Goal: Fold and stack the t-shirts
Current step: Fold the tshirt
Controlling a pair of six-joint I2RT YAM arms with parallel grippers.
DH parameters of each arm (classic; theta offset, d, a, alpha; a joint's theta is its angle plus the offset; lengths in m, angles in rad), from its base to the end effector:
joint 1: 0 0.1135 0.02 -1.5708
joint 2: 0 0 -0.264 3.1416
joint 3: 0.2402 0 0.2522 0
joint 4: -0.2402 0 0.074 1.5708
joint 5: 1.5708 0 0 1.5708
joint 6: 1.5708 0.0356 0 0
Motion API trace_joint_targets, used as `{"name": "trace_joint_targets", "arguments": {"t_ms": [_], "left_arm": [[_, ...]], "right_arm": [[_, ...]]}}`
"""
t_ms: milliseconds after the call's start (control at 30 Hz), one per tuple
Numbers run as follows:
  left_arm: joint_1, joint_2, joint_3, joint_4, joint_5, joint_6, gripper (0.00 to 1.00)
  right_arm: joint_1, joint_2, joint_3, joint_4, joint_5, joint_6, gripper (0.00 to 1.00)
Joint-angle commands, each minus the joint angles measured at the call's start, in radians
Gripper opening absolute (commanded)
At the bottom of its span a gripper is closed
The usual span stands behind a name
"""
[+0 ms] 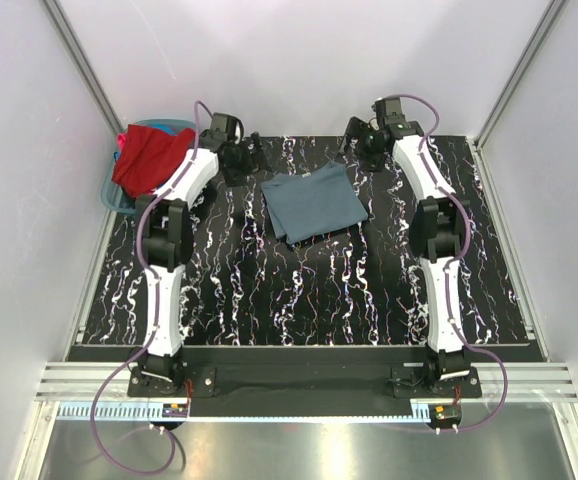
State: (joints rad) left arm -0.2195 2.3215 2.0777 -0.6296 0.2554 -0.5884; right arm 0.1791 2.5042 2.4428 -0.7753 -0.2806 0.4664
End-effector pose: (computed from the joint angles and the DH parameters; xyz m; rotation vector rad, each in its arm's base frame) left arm 0.5075 -0.1224 0.2225 -0.3464 2.4979 -0.6574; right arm 0.5422 0.1082 0.2351 0.2199 2.4525 0.6291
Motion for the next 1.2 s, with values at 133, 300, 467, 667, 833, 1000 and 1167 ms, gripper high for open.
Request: {"name": "trace_joint_targets", "arguments": {"t_ms": [133,300,467,667,833,1000,1167], "left_arm": [[-0.067,-0.368,-0.249,0.096,-0.025,0.010,0.59],[-0.109,-0.334,-0.358,0.215,-0.021,-0.125,0.00],[-0.113,-0.234,-0.381,0.323,-0.024,-0.197,0.00],[-0.109,-0.116,-0.321,0.369,-0.077,-0.212,0.00],[-0.106,-0.015,-0.251,0.378,-0.122,-0.212,0.00],[-0.089,0.059,-0.150,0.360,-0.139,-0.218,0.00],[-0.077,0.081,-0.076,0.311,-0.162,-0.151,0.00]], "right_arm": [[0.023,-0.283,-0.313,0.195,-0.130,-0.069,0.37],[0.033,-0.178,-0.301,0.214,-0.102,-0.018,0.00],[0.033,-0.087,-0.225,0.215,-0.002,-0.070,0.00],[0.023,0.059,-0.036,0.212,0.060,-0.078,0.00],[0.020,0.160,0.074,0.219,0.110,-0.051,0.00],[0.019,0.151,0.053,0.219,0.144,-0.018,0.00],[0.020,-0.006,-0.197,0.263,0.152,-0.014,0.00]]}}
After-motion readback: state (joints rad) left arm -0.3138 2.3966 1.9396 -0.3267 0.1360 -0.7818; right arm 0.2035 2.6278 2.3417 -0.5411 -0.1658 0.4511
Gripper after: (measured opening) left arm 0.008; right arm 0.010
